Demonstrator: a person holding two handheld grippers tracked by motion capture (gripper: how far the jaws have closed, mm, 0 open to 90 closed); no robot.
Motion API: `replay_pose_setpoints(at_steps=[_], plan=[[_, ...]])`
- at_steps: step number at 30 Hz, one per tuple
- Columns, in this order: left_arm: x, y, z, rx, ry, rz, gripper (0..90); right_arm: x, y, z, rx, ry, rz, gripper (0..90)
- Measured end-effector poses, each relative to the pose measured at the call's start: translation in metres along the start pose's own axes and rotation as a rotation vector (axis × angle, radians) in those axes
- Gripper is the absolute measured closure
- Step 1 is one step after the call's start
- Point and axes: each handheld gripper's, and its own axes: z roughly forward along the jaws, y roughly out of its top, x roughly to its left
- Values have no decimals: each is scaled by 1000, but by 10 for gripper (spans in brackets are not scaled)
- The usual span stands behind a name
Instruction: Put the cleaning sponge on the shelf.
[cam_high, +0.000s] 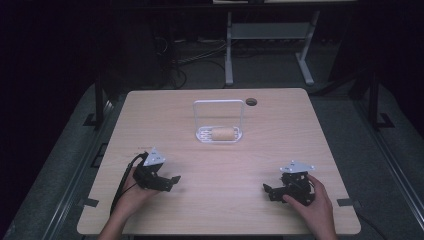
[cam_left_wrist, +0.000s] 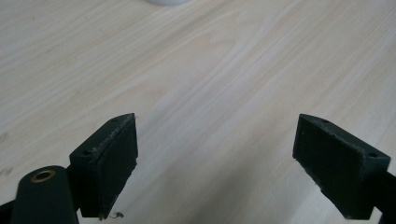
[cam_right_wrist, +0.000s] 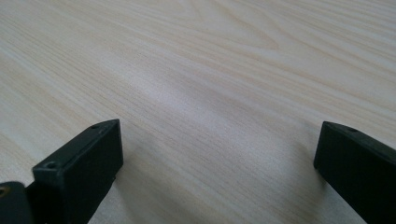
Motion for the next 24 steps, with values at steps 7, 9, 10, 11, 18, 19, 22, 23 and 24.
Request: replay_pose_setpoints(at_steps=[7, 9, 10, 11, 18, 19, 22, 23, 24], plan=[[-1, -17, -9, 10, 21, -8, 136, 0, 0, 0, 0, 1, 2, 9], [-2, -19, -11, 10, 26, -9, 137, 0, 0, 0, 0, 1, 3, 9], [-2, -21, -13, 11, 31, -10, 136, 0, 0, 0, 0, 1, 2, 9], [-2, -22, -14, 11, 32, -11, 136, 0, 0, 0, 0, 1, 3, 9], [-2, -35, -22, 18, 48, -15, 137, 0, 0, 0, 2, 1, 1, 9], [-3, -37, -23, 19, 49, -18, 137, 0, 0, 0, 2, 1, 1, 9], [-3, -44, -25, 23, 57, -15, 137, 0, 0, 0, 1, 1, 1, 9], [-3, -46, -26, 24, 61, -14, 136, 0, 0, 0, 1, 2, 2, 9], [-3, -49, -26, 26, 59, -16, 135, 0, 0, 0, 1, 1, 1, 9]])
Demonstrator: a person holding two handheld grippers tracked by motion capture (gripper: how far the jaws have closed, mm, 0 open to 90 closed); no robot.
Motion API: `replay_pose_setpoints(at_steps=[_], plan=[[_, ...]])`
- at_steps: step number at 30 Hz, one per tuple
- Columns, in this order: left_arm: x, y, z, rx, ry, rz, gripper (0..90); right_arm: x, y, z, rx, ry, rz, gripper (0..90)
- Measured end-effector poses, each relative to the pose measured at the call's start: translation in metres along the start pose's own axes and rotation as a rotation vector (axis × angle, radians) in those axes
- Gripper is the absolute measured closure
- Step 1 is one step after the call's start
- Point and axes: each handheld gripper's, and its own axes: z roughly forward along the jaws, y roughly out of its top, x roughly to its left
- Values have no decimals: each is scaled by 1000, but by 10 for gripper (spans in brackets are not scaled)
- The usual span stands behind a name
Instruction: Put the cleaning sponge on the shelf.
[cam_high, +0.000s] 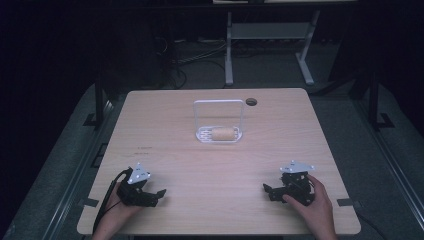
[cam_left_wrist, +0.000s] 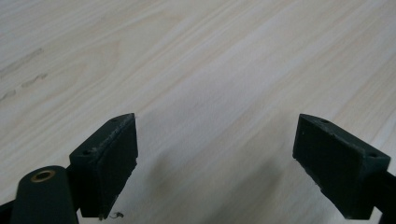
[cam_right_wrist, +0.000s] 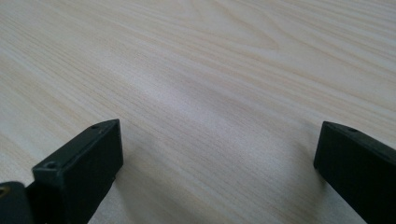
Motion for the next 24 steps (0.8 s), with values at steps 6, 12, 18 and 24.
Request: replay_pose_setpoints(at_steps=[6, 12, 18, 24], plan=[[2, -16, -2, 4, -9, -25, 129, 0, 0, 0, -1, 0, 0, 9], [6, -27, -4, -57, -38, -49, 128, 0, 0, 0, -1, -1, -1, 9], [6, -27, -4, -55, -37, -45, 128, 0, 0, 0, 0, 0, 0, 9], [6, -27, -4, -54, -36, -45, 128, 0, 0, 0, 0, 0, 0, 9]])
